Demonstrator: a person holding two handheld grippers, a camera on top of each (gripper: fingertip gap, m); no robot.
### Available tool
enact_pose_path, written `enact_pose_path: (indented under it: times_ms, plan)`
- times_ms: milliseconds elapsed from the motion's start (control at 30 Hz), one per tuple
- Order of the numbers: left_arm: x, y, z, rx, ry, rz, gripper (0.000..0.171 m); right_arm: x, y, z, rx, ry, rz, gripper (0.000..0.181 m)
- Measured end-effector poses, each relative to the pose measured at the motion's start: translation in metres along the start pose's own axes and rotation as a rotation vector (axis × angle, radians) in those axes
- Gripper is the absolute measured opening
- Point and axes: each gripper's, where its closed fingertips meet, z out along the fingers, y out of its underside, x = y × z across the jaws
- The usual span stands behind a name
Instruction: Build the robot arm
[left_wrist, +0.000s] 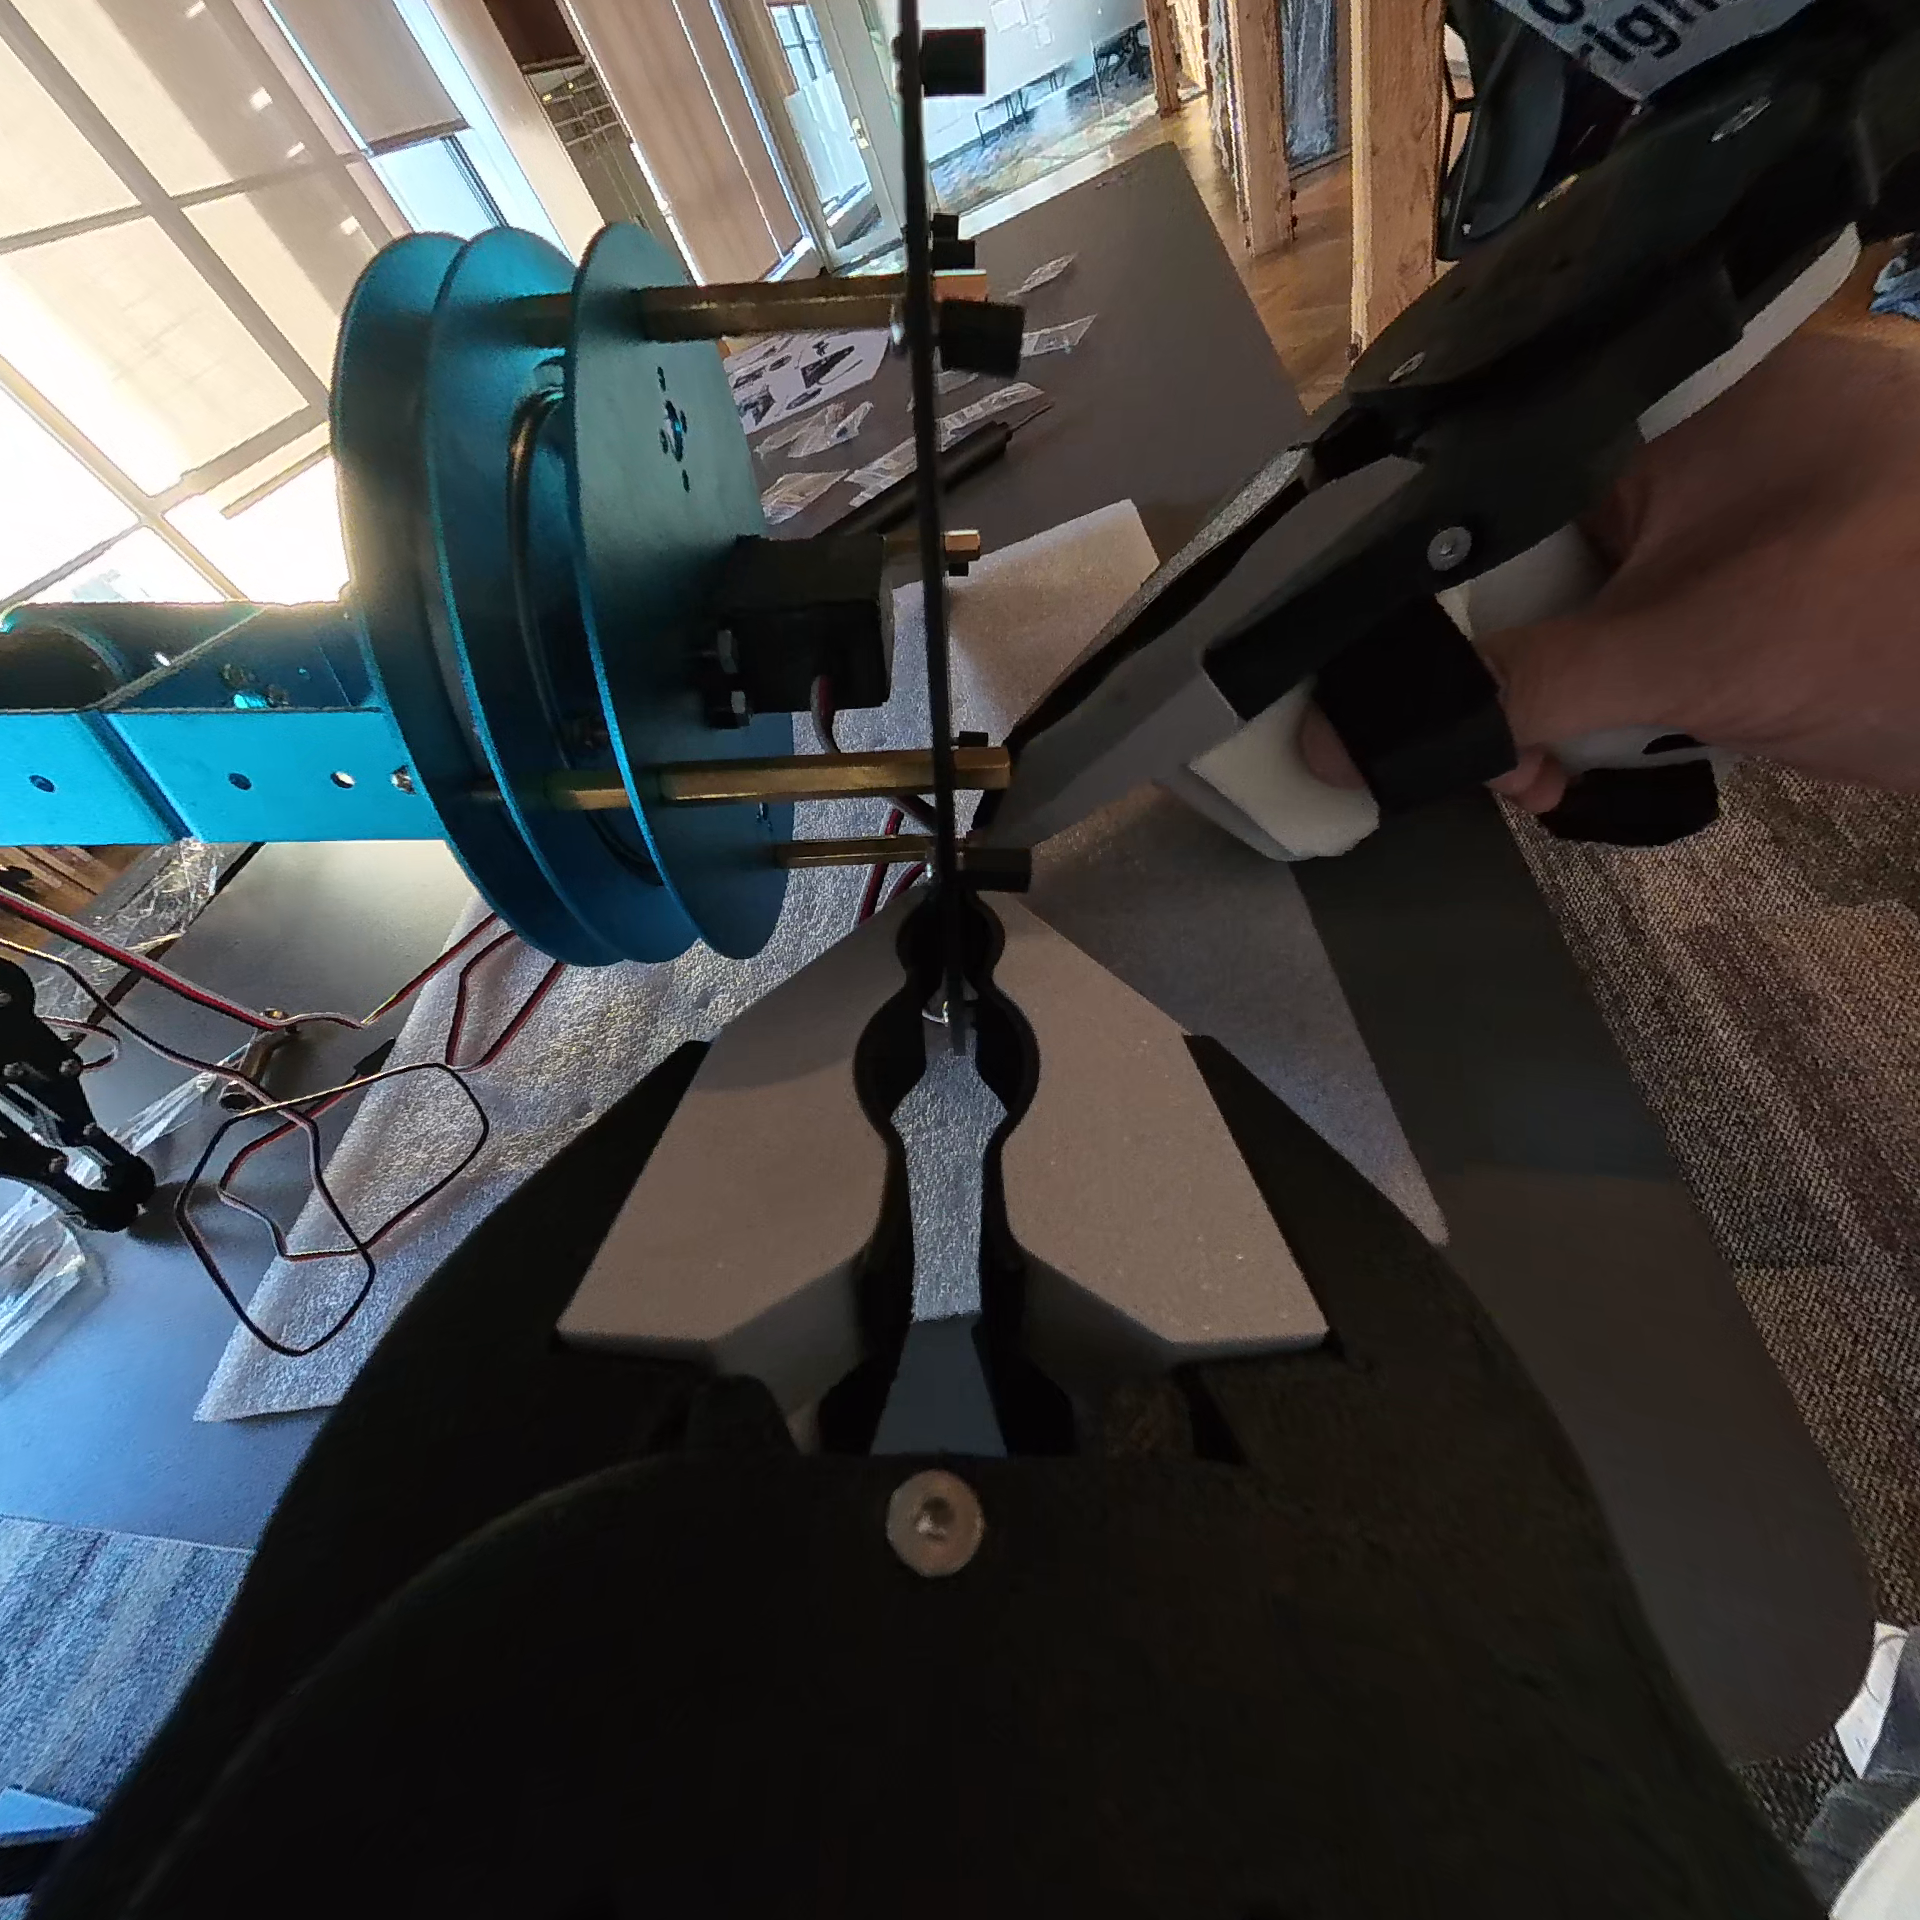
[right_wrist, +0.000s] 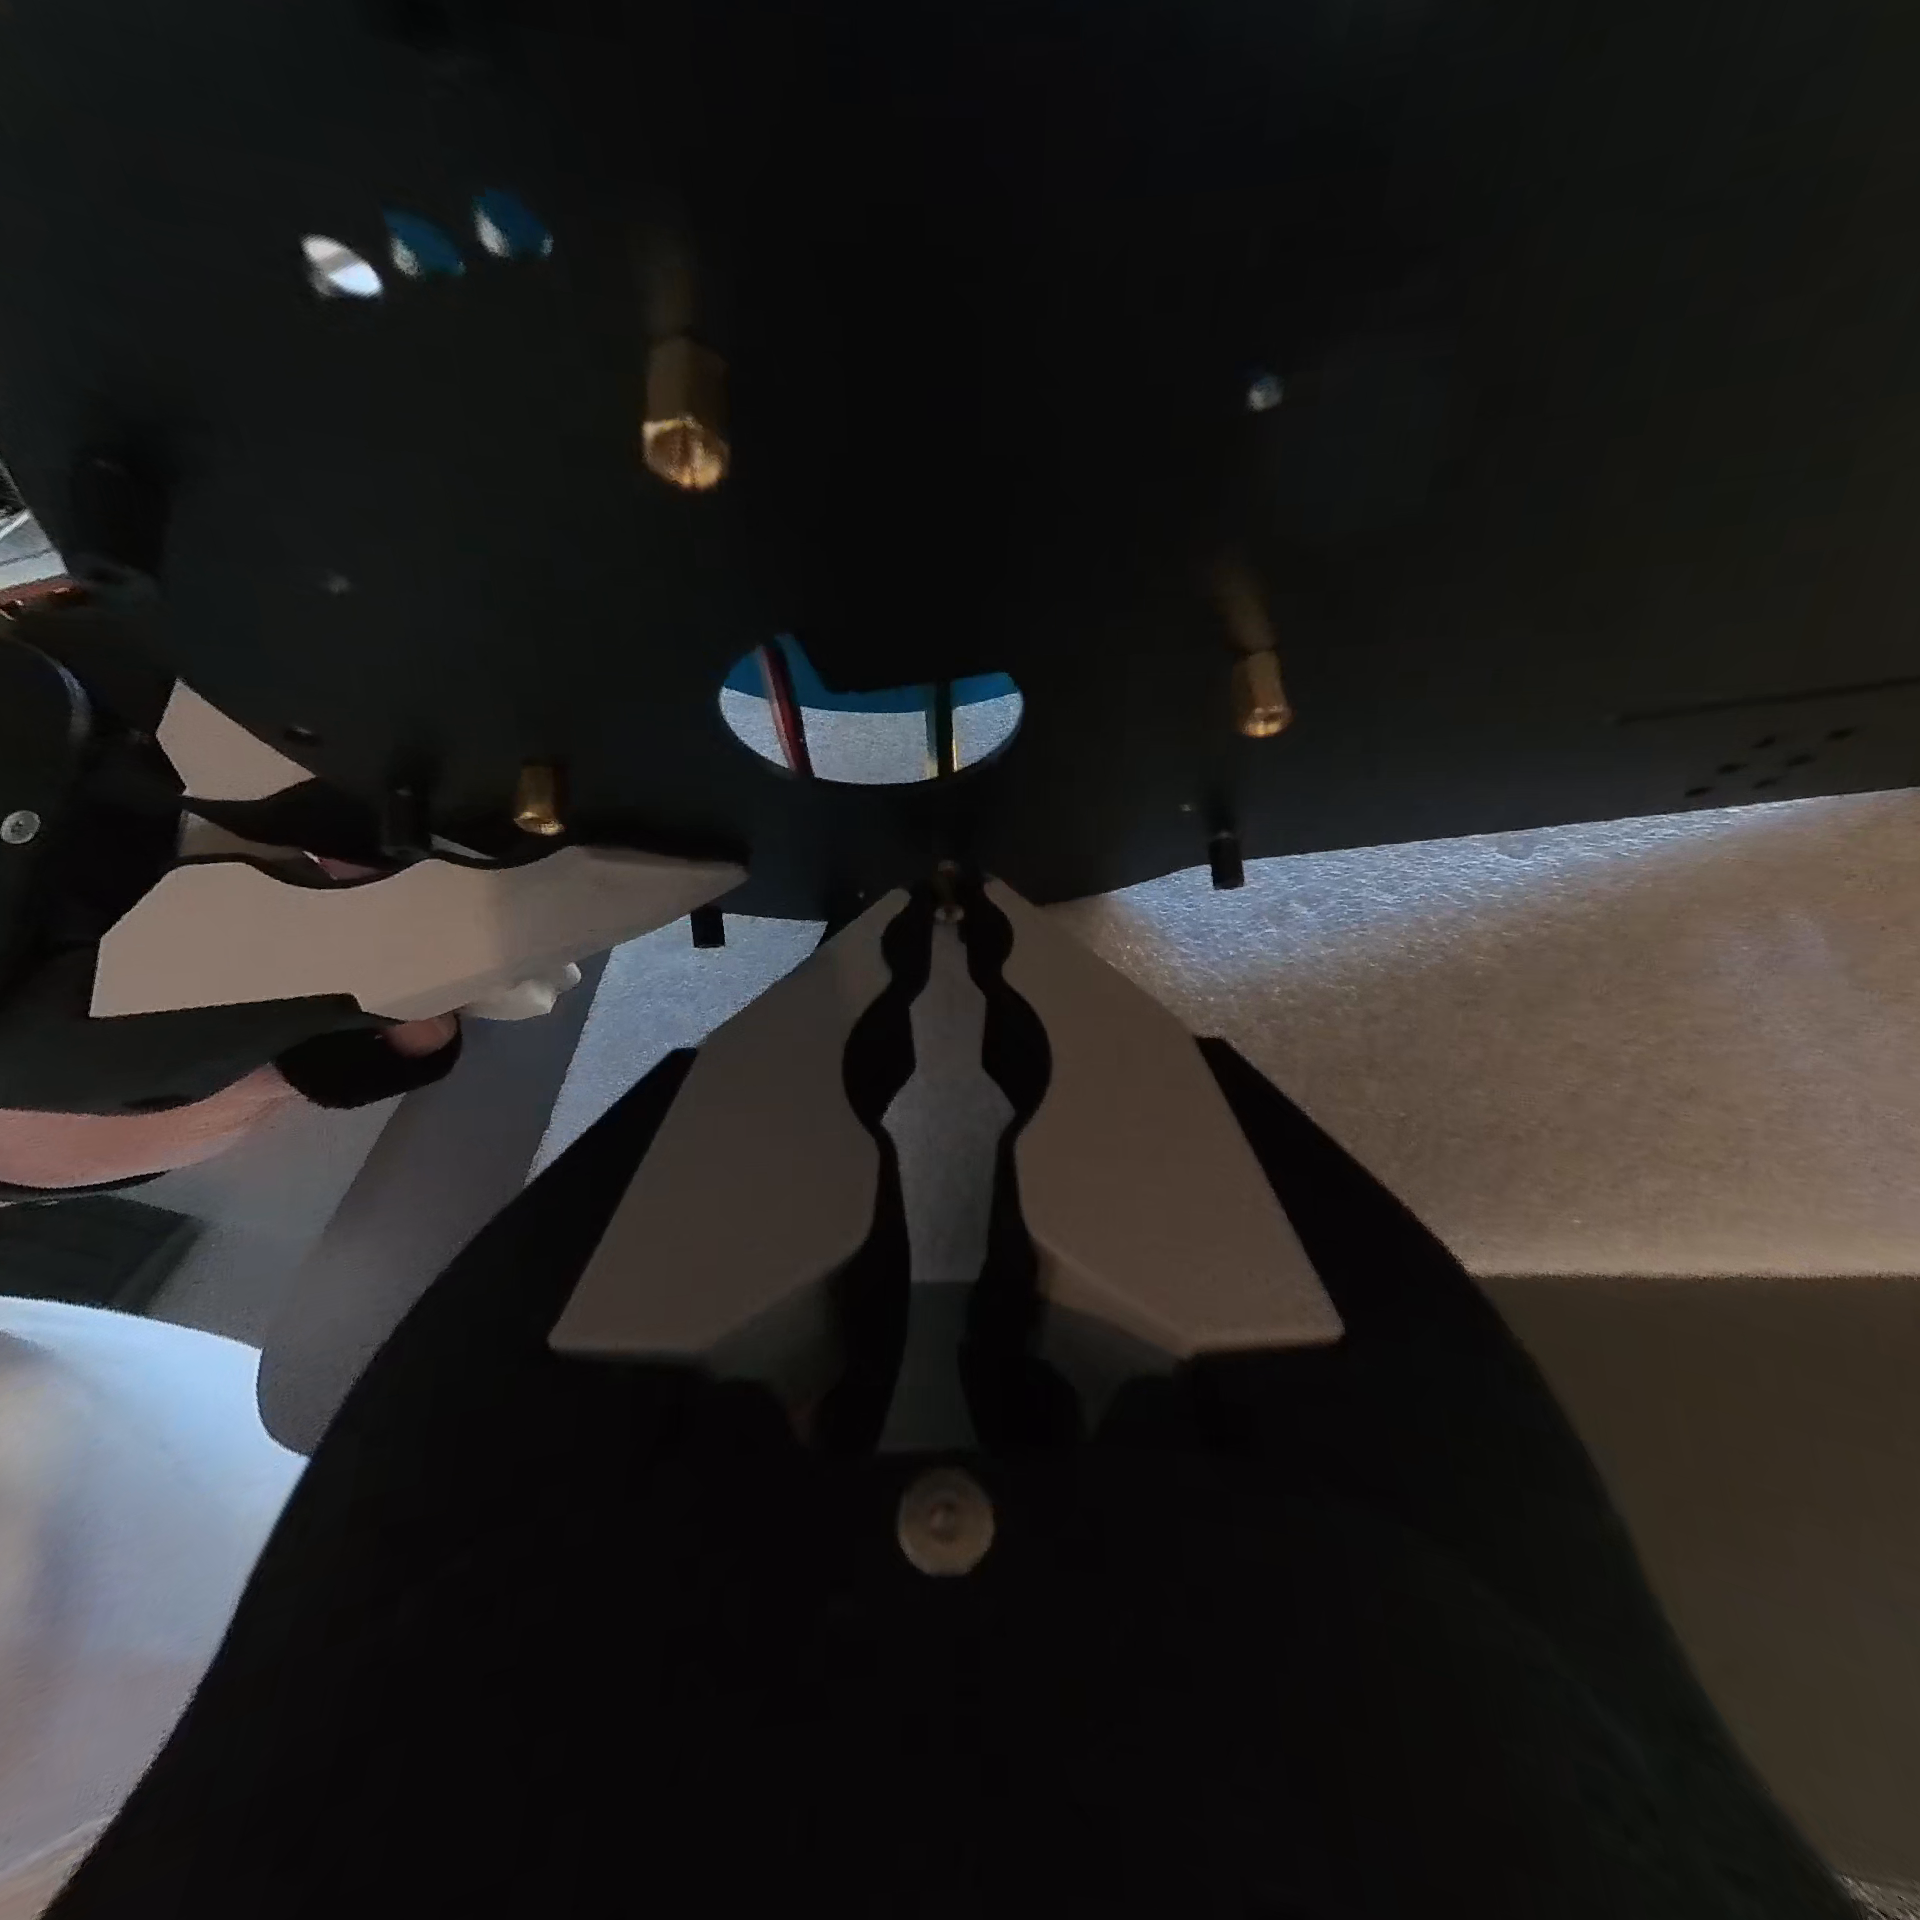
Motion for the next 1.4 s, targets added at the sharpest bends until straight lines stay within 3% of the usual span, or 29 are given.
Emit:
enact_pose_path:
  times_ms: [433,733,933,1400]
  plan:
    - [0.0001,0.0000,-0.0001,0.001,-0.003,-0.003,0.000,0.0002,0.0018,0.0017,-0.020,0.034,-0.088,0.004]
    - [0.0001,-0.0001,-0.0001,0.002,-0.004,-0.004,0.000,0.0009,0.0006,0.0012,-0.007,0.154,-0.313,0.004]
    - [0.0002,-0.0002,0.0001,0.003,-0.003,-0.003,0.000,0.0005,-0.0006,0.0005,0.009,0.174,-0.336,0.004]
    - [0.0003,-0.0001,0.0002,0.003,-0.003,-0.004,0.000,-0.0005,-0.0023,0.0001,0.005,0.303,-0.619,0.004]
